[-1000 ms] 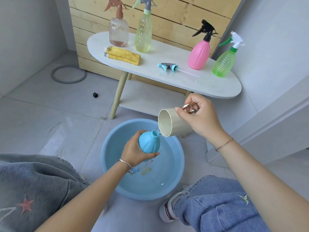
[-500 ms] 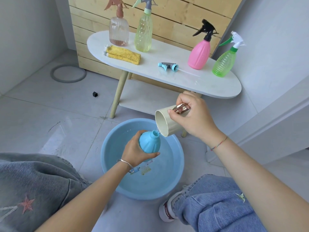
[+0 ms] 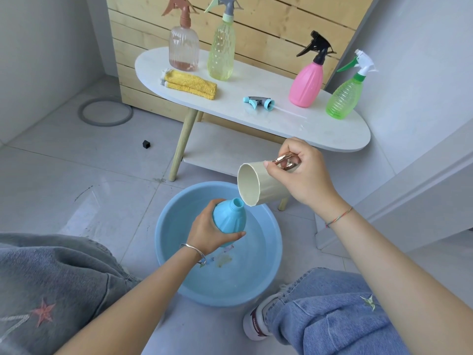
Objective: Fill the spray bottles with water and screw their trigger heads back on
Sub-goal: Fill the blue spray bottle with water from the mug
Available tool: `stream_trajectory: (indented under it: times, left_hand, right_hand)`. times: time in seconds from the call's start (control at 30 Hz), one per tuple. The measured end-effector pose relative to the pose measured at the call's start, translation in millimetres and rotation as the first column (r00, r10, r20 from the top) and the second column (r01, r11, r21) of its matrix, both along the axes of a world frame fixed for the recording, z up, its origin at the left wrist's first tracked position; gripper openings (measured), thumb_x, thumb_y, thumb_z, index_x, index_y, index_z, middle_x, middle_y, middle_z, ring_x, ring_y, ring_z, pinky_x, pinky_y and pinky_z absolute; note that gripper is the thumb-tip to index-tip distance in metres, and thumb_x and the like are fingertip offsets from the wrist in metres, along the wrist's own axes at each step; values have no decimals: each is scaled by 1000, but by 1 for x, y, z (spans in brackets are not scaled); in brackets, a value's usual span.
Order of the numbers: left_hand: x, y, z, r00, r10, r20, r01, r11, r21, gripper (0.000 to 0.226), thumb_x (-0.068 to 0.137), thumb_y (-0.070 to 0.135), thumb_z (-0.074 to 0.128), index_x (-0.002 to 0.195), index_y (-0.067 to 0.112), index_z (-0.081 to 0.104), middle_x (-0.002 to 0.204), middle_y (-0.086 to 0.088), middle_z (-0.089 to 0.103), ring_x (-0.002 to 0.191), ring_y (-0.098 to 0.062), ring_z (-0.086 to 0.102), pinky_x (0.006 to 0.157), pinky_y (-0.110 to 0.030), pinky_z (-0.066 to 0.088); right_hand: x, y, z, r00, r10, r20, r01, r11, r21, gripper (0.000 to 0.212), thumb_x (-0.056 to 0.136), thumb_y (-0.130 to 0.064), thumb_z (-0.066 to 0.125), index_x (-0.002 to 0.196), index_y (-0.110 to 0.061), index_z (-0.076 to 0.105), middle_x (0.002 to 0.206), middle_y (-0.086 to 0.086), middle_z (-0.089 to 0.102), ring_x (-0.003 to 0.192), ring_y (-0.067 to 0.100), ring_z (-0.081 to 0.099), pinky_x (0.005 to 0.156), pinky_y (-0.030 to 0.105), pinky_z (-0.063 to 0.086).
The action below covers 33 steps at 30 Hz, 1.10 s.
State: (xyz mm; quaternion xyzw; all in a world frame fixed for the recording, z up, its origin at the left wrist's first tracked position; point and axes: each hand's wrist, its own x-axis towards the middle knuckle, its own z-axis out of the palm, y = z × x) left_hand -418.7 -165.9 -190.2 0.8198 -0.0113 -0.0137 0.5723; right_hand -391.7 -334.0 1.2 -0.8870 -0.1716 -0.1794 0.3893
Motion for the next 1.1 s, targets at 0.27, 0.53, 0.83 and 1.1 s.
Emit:
stream_trajectory:
  times: [0.27,0.53,0.83,1.1]
  left_hand:
    - [0,-1,2,1000,8,-2,-8,1000,-9,79,51,49,89,116,39,46,104,21,58,97,-4,58,82,-32,55]
    - [0,-2,4,1000,4,-7,-4,1000,-5,79,51,49,89,116,38,46,105,18,59,96,-7,59,76,-26,55]
    - [0,-2,5,1000,12,2,-12,1000,-6,79,51,50,88,116,37,46,104,18,59,95,-5,59,79,-31,55]
    - [-2,0,2,999,42,-7,-42,998,-48,81,50,47,90,118,37,47,106,15,60,99,-8,59,82,-28,53]
  right_hand:
    - [0,1,1,998,57,36,-54,995,-79,30,71,-16,70,61,-11,42,63,-6,38,63,8,36,59,19,28]
    - [-3,9,2,972,186,143,-142,951,-274,30,74,-15,72,65,-10,43,65,-7,34,67,14,28,62,20,27]
    - [-6,16,2,951,258,172,-189,922,-339,28,74,-16,71,67,-15,43,67,-6,39,70,14,31,63,23,27]
    - [5,6,-8,985,44,164,-32,997,-77,28,75,-17,70,64,-11,45,64,-3,43,65,15,39,61,27,32]
